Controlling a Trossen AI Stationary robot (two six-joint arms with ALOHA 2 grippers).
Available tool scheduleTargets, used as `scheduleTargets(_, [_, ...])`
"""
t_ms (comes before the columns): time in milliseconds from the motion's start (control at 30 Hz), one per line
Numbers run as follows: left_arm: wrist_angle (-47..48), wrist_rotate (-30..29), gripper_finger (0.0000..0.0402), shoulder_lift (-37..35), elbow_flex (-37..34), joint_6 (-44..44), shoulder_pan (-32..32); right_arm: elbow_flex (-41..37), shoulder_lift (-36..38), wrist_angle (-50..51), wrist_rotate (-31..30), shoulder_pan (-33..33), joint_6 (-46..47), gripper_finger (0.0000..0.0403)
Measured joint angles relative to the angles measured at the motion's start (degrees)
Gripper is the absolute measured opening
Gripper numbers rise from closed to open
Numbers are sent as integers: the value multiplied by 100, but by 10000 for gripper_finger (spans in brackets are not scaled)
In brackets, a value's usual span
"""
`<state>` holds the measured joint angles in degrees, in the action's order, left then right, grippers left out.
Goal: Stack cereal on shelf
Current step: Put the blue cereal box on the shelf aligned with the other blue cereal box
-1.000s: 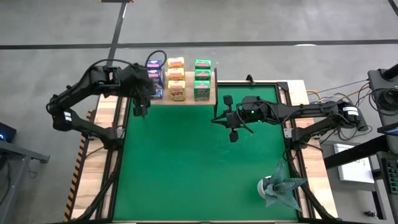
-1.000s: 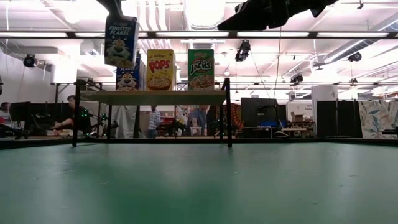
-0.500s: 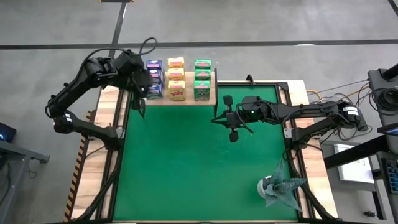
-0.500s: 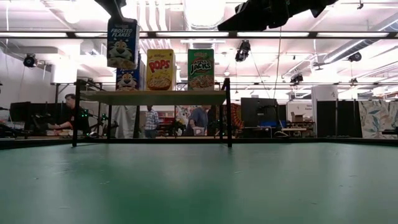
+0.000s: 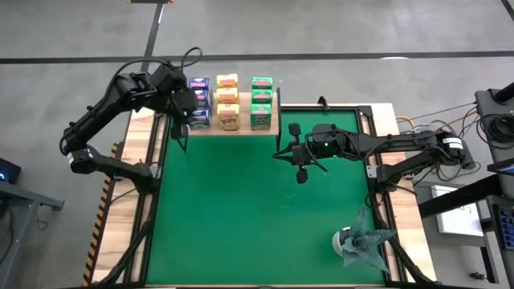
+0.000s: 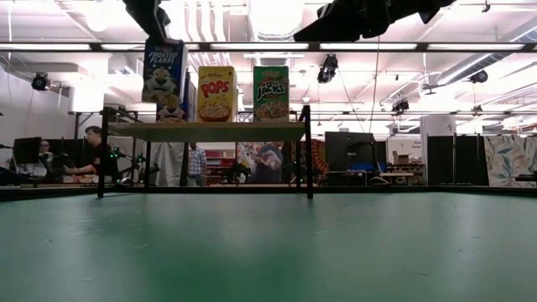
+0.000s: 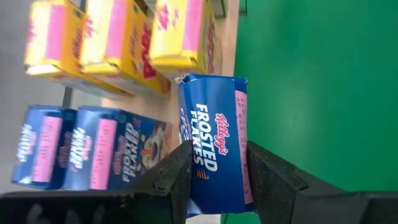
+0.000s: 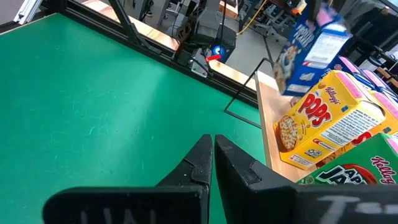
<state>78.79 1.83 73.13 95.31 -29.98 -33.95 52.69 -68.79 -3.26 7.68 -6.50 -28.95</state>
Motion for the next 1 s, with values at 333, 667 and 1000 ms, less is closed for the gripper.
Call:
scheduleTargets(333, [-307,-4,122,-9,-576,-245,-283,0,0,0,0,0,0,9])
scheduleTargets(667, [-485,-17,122,-9,-839,-162,-398,0,0,0,-2,0,-20,9])
scheduleTargets(1000, [-595,-32,122,-5,-837,-141,-398,0,0,-2,-2,0,-22,9])
